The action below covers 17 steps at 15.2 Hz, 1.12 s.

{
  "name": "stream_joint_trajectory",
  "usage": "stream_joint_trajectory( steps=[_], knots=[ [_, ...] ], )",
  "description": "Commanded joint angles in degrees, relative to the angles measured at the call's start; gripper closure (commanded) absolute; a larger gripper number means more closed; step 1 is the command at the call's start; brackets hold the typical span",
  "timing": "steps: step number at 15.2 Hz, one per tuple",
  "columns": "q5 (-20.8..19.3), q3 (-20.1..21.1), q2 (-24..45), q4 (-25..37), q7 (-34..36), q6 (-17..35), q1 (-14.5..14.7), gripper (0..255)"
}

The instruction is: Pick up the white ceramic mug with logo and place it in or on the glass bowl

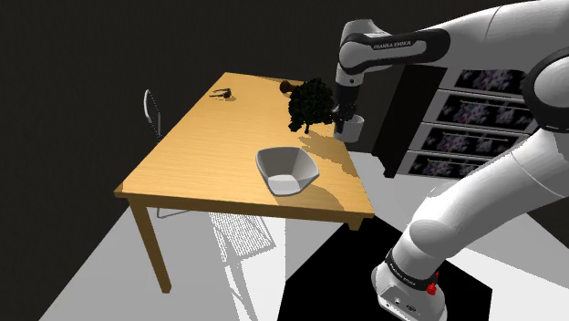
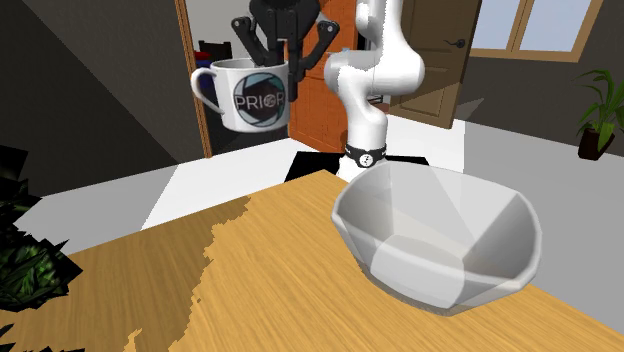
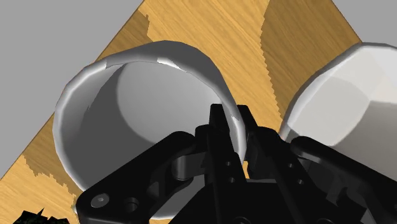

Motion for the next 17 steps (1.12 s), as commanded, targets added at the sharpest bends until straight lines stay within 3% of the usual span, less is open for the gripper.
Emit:
stream_joint_trajectory(
  steps=[1,9,17],
  knots=[
    [0.54,0.93,0.3,1.0,1.19,-0.86,0.6,255],
    [4.49,7.91,4.78,5.55,11.26,-1.84,5.29,255],
    [7.19,13.98,12.55,14.24,20.81,-3.19,9.67,255]
  ],
)
